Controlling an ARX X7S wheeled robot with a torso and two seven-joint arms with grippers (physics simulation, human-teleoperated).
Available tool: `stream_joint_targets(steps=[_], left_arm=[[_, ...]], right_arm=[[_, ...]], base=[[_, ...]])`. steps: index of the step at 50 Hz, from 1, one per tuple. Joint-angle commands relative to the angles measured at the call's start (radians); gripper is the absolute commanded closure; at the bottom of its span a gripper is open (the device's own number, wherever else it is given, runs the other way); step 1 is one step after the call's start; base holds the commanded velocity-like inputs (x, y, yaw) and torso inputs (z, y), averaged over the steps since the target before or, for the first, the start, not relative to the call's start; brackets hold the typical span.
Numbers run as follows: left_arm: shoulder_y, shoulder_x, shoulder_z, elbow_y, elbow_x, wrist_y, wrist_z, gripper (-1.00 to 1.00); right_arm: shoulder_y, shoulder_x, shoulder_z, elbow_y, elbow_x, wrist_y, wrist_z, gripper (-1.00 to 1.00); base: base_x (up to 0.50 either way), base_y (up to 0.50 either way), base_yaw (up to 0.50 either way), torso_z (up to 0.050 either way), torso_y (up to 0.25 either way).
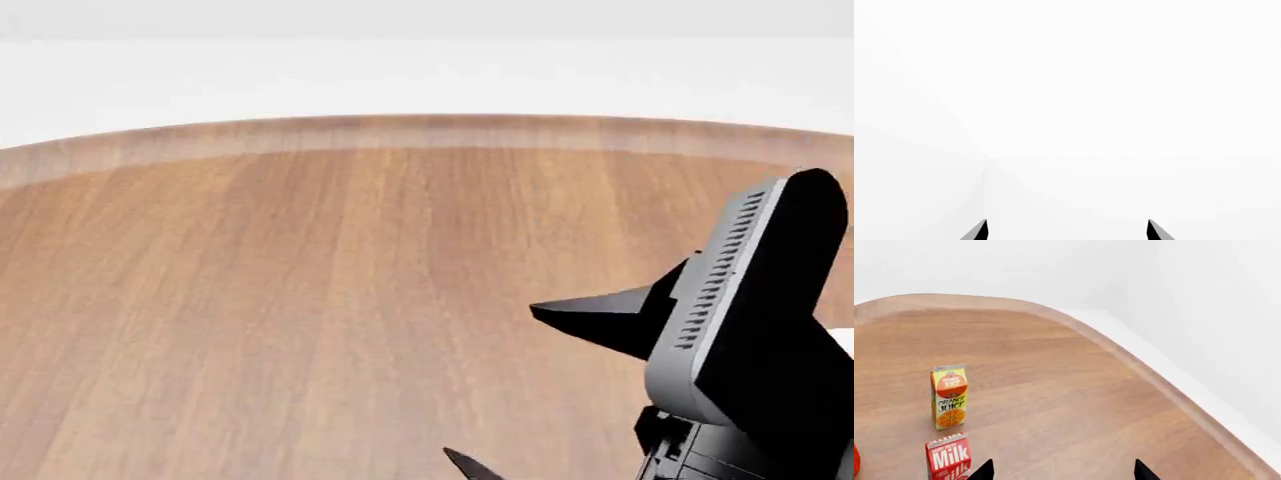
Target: Pick the milk and place it in the basket.
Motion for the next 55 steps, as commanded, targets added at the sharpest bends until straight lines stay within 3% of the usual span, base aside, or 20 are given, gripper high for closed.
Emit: stream_joint_targets(steps=[1,27,55], left_arm=[[0.005,-0.002,0.007,0.000,0.003,0.007,-0.002,-1.00],[0.014,-0.008,0.020,-0.005,0.011,0.022,-0.005,-1.00],[0.039,-0.016,0.010,-0.008,0.016,0.039,-0.003,-1.00]], right_arm=[[-0.069,0.006,-0.132,0.020,-0.086,-0.062,-0.109,-1.00],[-0.097,-0.052,-0.182,0.009,-0.028,-0.076,-0.139,-1.00],[-0.045,-0.202,-0.448,0.155,-0.252,-0.155,-0.142,-1.00]], base=[[0.00,0.00,0.00,0.000,0.000],[0.00,0.00,0.00,0.000,0.000],[0.00,0.00,0.00,0.000,0.000]])
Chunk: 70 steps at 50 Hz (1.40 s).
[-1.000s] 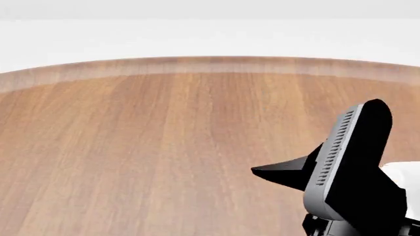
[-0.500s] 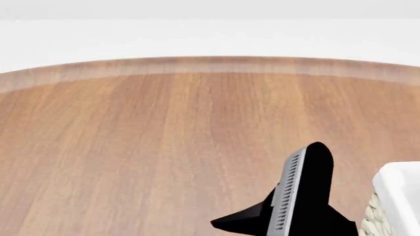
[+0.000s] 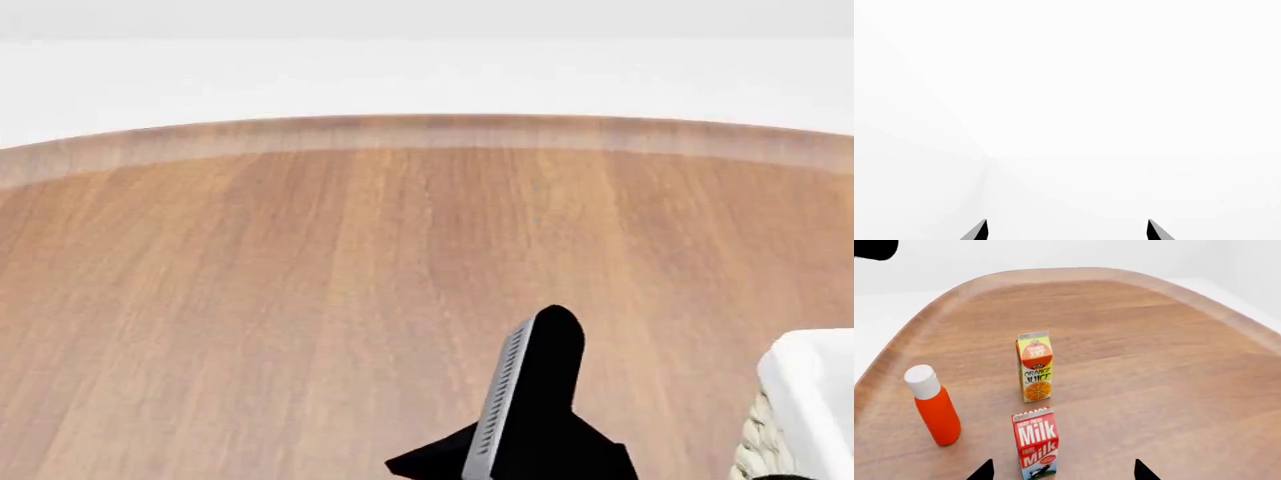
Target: Pick the milk and place it in the basket.
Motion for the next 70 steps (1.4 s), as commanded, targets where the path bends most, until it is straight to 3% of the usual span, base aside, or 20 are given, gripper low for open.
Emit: stream_joint_targets(steps=[1,51,70], left_arm=[[0.011,-0.003,-0.007,-0.002,0.001,0.007,0.000,-1.00],[0.038,-0.012,-0.001,-0.003,0.009,0.034,-0.005,-1.00],[0.052,-0.012,0.001,-0.004,0.016,0.044,-0.005,-1.00]], right_arm=[[0.011,-0.054,-0.078,0.042,-0.059,-0.035,-0.004,-1.00],[-0.018,-0.050,-0.079,0.019,-0.046,-0.097,-0.010,-1.00],[0.032,-0.114,-0.199,0.187,-0.121,-0.137,-0.091,-1.00]], base=[[0.00,0.00,0.00,0.000,0.000],[0.00,0.00,0.00,0.000,0.000],[0.00,0.00,0.00,0.000,0.000]])
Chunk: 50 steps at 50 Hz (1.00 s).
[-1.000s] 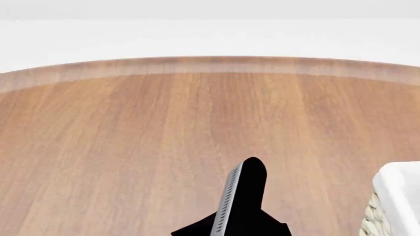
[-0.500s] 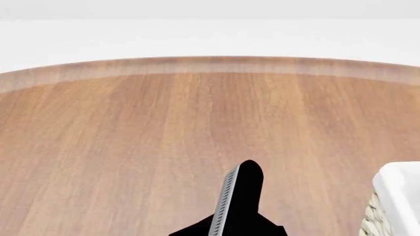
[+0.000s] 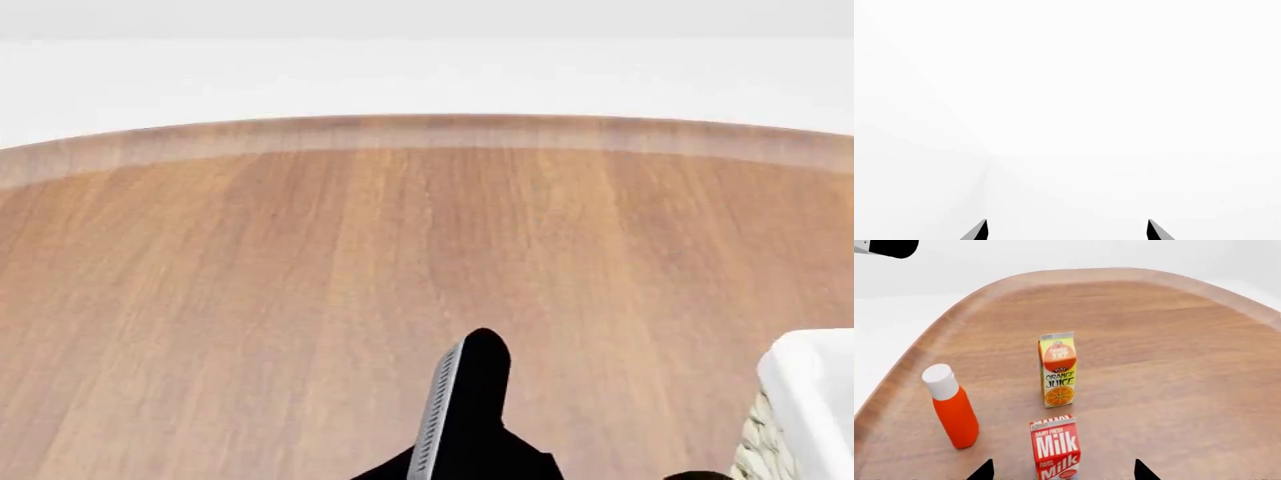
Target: Pick the milk and place it in the basket.
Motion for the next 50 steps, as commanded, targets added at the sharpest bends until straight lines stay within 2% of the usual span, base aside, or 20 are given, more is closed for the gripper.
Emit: stream_joint_targets(steps=[1,21,31,50], left_arm=[[0.008,0.000,0.001,0.001,0.003,0.006,0.000,-1.00],[0.031,0.003,-0.001,0.001,0.015,0.017,0.004,-1.00],[0.046,0.003,-0.010,0.000,0.016,0.023,0.005,-1.00],[0.047,0.000,0.000,-0.006,0.021,0.035,0.007,-1.00]], right_arm=[[0.015,-0.029,-0.048,0.084,-0.033,-0.030,-0.037,-1.00],[0.083,-0.090,-0.137,0.232,-0.091,-0.045,-0.093,-1.00],[0.104,-0.123,-0.179,0.290,-0.135,-0.038,-0.072,-1.00],[0.133,-0.146,-0.236,0.311,-0.173,-0.019,-0.061,-1.00]], base=[[0.00,0.00,0.00,0.000,0.000],[0.00,0.00,0.00,0.000,0.000],[0.00,0.00,0.00,0.000,0.000],[0.00,0.00,0.00,0.000,0.000]])
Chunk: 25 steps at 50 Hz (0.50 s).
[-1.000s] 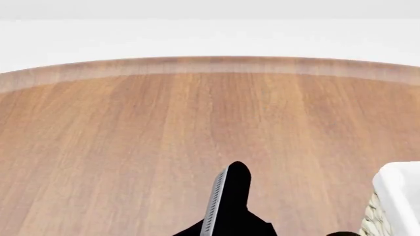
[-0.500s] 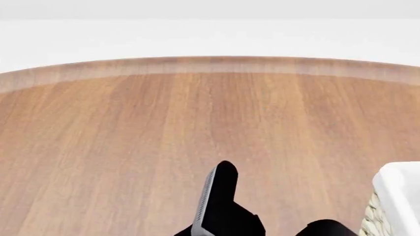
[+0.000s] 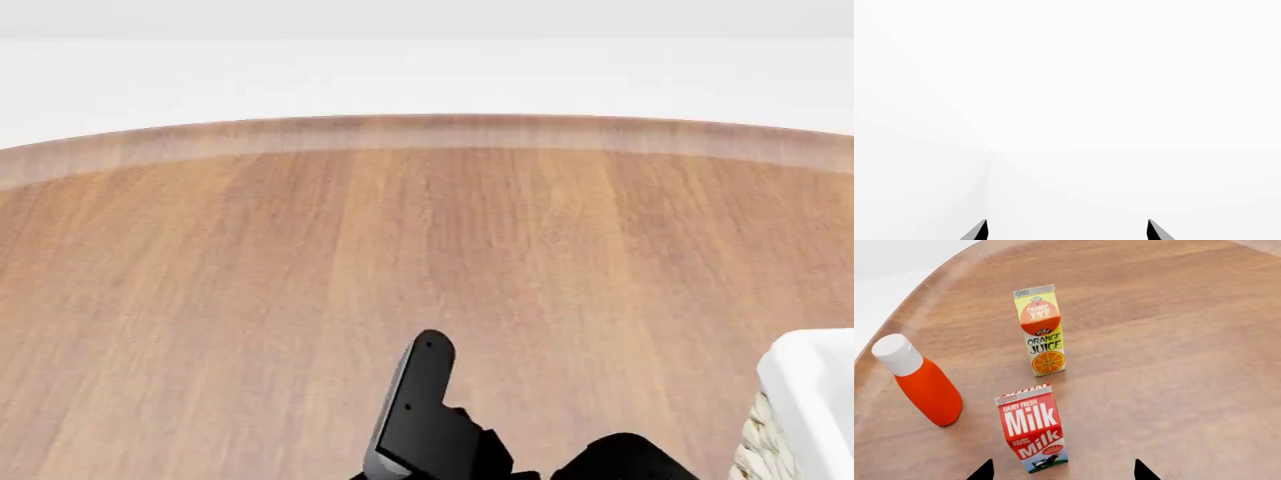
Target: Pick the milk and place it in the basket.
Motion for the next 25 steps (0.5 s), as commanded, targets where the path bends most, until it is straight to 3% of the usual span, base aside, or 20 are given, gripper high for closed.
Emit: stream_joint_targets(steps=[1,14,25], left_arm=[[0.002,-0.002,0.006,-0.004,0.002,0.008,0.000,-1.00],[0.010,-0.005,0.010,-0.003,0.006,0.017,-0.003,-1.00],[0.020,-0.005,0.013,-0.004,0.011,0.025,-0.003,-1.00]], right_arm=[[0.016,-0.013,-0.035,0.013,-0.018,0.004,-0.006,-1.00],[0.018,-0.030,-0.068,0.030,-0.015,-0.029,-0.049,-1.00],[0.075,-0.093,-0.112,0.171,-0.047,-0.088,-0.113,-1.00]], base=[[0.00,0.00,0.00,0.000,0.000],[0.00,0.00,0.00,0.000,0.000],[0.00,0.00,0.00,0.000,0.000]])
